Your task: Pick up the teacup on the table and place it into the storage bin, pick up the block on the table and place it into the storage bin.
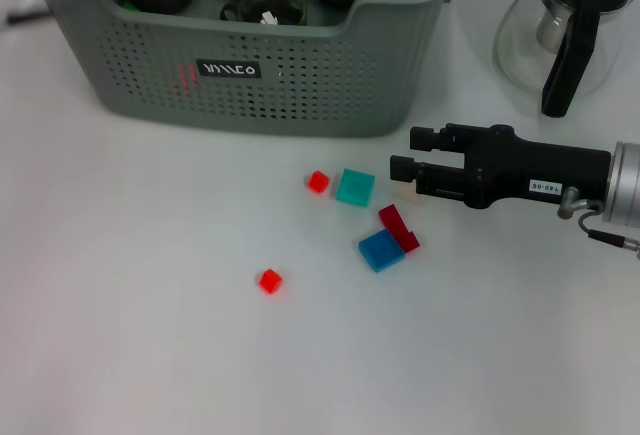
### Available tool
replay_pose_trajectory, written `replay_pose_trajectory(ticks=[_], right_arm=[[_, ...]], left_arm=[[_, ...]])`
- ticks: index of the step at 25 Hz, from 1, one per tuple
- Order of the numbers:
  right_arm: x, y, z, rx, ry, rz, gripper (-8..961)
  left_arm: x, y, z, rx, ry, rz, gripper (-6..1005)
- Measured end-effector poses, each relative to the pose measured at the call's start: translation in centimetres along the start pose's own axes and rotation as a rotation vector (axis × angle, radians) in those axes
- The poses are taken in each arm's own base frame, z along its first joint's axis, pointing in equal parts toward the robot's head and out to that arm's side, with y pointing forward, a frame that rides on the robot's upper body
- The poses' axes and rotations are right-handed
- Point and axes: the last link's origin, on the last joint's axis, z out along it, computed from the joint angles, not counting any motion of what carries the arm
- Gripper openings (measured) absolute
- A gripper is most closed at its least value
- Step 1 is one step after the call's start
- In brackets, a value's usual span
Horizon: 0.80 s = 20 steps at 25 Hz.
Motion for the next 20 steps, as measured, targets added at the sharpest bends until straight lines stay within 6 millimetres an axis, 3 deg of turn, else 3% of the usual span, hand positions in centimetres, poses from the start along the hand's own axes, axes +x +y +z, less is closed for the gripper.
replay_pose_trajectory(ticks=[3,6,11,15,20], right_arm=[[0.1,0.0,0.0,-0.001,0.001,-0.003,643],[0.1,0.1,0.1,-0.001,0.001,-0.002,642],[0.3,0.1,0.1,-0.002,0.002,0.006,642],[0.2,0.1,0.1,-0.003,0.002,0.004,641],[0.1,0.1,0.2,-0.005,0.003,-0.001,641]], left_arm=[[2.1,-1.1,0.3,0.079,0.088,0.000,445],[4.1,-2.4,1.0,0.206,0.065,0.024,450],[6.2,-4.6,3.0,0.515,-0.188,0.061,458],[6.5,-6.2,4.2,0.711,-0.311,0.100,465],[4.9,-8.0,5.7,0.830,-0.439,0.134,473]])
